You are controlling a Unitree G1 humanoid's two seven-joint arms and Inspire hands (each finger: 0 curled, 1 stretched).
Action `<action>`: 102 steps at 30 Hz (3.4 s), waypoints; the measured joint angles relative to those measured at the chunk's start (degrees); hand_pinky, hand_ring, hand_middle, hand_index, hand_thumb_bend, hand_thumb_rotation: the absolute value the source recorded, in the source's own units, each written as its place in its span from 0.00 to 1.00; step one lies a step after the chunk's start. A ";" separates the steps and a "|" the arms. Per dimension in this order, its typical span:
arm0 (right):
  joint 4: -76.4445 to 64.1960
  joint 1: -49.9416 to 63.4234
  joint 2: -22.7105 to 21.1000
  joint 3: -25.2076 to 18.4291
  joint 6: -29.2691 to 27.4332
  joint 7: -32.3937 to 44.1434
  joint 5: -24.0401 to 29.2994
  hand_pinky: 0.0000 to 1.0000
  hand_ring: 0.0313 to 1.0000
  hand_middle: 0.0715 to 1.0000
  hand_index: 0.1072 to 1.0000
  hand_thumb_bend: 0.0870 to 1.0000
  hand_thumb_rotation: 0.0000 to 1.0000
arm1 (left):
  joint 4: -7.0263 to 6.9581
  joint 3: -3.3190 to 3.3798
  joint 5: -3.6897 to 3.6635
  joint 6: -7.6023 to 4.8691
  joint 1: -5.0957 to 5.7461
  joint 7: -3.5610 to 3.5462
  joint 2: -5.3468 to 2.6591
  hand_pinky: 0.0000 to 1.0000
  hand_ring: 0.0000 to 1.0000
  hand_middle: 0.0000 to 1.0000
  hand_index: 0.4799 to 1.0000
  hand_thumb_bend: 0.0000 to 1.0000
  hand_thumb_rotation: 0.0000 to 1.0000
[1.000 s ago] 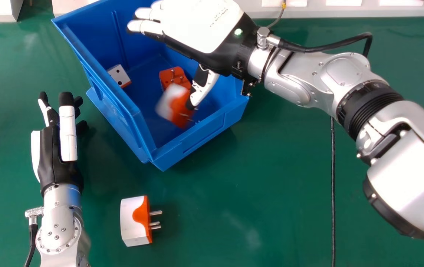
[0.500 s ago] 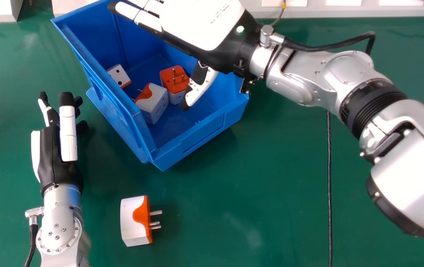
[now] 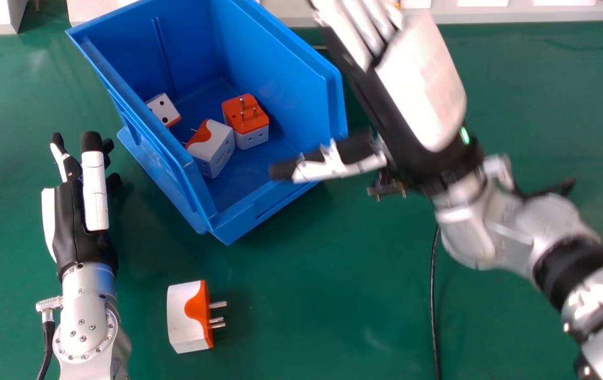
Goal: Pick all objects and put in blue box
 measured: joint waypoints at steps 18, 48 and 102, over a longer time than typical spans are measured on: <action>-3.11 14.35 0.51 12.12 -0.36 -7.04 -16.48 0.61 0.67 0.71 0.75 0.87 0.73 | -6.25 -1.24 0.72 2.61 4.05 -0.54 0.84 0.86 0.91 0.87 0.90 0.94 0.99; -6.63 17.36 -0.08 12.71 -4.80 19.31 -2.67 0.68 0.81 0.85 0.88 0.72 0.55 | -8.86 -1.58 2.29 4.27 5.32 0.50 0.53 0.86 0.91 0.87 0.88 0.93 1.00; -46.55 33.51 8.50 3.71 41.33 86.49 11.33 0.69 0.82 0.86 0.85 0.80 0.38 | -10.24 -2.08 2.26 5.64 4.37 1.68 -0.96 0.85 0.90 0.86 0.88 0.96 1.00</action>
